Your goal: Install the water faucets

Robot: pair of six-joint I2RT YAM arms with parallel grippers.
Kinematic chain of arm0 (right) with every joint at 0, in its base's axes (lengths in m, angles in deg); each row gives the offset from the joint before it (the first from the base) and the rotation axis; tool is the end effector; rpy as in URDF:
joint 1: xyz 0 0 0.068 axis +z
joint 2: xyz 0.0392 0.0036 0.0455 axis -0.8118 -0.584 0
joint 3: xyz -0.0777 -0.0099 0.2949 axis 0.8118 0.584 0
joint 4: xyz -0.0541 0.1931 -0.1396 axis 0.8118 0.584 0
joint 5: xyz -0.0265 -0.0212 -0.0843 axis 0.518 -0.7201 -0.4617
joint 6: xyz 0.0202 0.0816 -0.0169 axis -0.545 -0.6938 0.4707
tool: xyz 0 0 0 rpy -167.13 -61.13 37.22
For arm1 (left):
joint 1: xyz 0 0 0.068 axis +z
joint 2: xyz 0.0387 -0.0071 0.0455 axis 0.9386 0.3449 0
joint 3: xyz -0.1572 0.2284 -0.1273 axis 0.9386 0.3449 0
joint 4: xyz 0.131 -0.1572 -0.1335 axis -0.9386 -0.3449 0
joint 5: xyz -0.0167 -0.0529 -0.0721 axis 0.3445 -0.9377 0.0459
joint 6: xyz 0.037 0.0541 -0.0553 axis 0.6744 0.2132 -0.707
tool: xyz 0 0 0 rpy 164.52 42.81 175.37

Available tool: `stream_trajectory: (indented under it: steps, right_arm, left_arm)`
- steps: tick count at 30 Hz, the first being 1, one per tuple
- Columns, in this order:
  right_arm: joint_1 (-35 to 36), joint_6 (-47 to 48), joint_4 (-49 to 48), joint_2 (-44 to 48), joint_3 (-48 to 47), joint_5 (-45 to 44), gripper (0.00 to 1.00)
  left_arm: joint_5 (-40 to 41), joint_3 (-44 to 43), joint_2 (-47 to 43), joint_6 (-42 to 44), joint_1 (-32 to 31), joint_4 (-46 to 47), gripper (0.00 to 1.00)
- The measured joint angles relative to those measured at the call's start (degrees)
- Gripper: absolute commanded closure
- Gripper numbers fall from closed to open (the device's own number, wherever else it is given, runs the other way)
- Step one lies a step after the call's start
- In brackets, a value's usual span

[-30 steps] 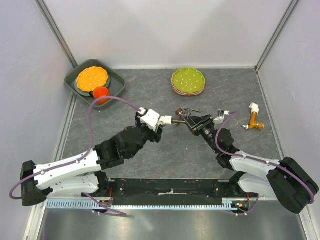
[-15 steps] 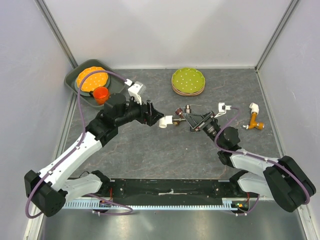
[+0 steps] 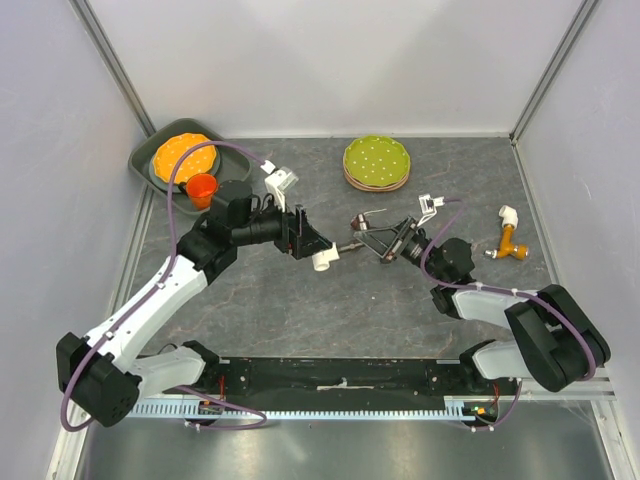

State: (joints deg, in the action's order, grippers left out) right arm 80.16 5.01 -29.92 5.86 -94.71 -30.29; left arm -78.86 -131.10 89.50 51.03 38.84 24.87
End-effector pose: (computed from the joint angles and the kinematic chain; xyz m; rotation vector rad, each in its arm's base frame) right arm 0.2202 0.1459 0.2752 0.0021 1.5628 1.5522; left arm 0.1933 -0.1654 0.3603 0.6243 1.9490 -1.1375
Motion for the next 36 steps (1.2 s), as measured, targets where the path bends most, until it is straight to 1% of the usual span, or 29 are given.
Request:
stream_trajectory:
  steps: [5, 9, 11, 16, 21, 27, 34, 36]
  right_arm:
    - [-0.8, -0.2, -0.2, 0.4, -2.1, 0.7, 1.0]
    - [-1.7, -0.2, -0.5, 1.4, -2.8, 0.5, 1.0]
    - [-2.2, -0.2, -0.7, 1.7, -2.8, 0.3, 1.0]
    - [-2.5, -0.2, -0.8, 2.0, -3.6, -0.4, 1.0]
    - [-2.5, -0.2, -0.9, 2.0, -4.6, -0.6, 1.0]
    - [-2.6, -0.2, -1.0, 2.0, -5.8, -0.8, 1.0]
    - [-2.5, -0.2, -1.3, 2.0, -6.4, -0.9, 1.0]
    - [-2.5, -0.2, -1.3, 2.0, -6.6, -0.9, 1.0]
  left_arm:
    - [0.6, -0.1, 1.2, -1.8, 0.5, -0.4, 0.15]
    - [0.7, 0.0, 1.6, -5.0, 2.0, 0.2, 0.16]
    - [0.0, 0.8, 1.5, -7.6, 3.1, 2.4, 0.16]
    - [-5.9, 5.6, 1.6, -17.1, 6.1, 11.8, 0.18]
    - [-10.1, 6.5, 2.2, -22.6, 6.5, 16.9, 0.18]
    - [-11.5, 6.7, 2.3, -25.2, 6.5, 19.9, 0.18]
    - [-12.5, 6.7, 4.4, -26.6, 6.5, 20.1, 0.18]
    - [-12.7, 6.7, 5.2, -26.9, 6.5, 19.6, 0.19]
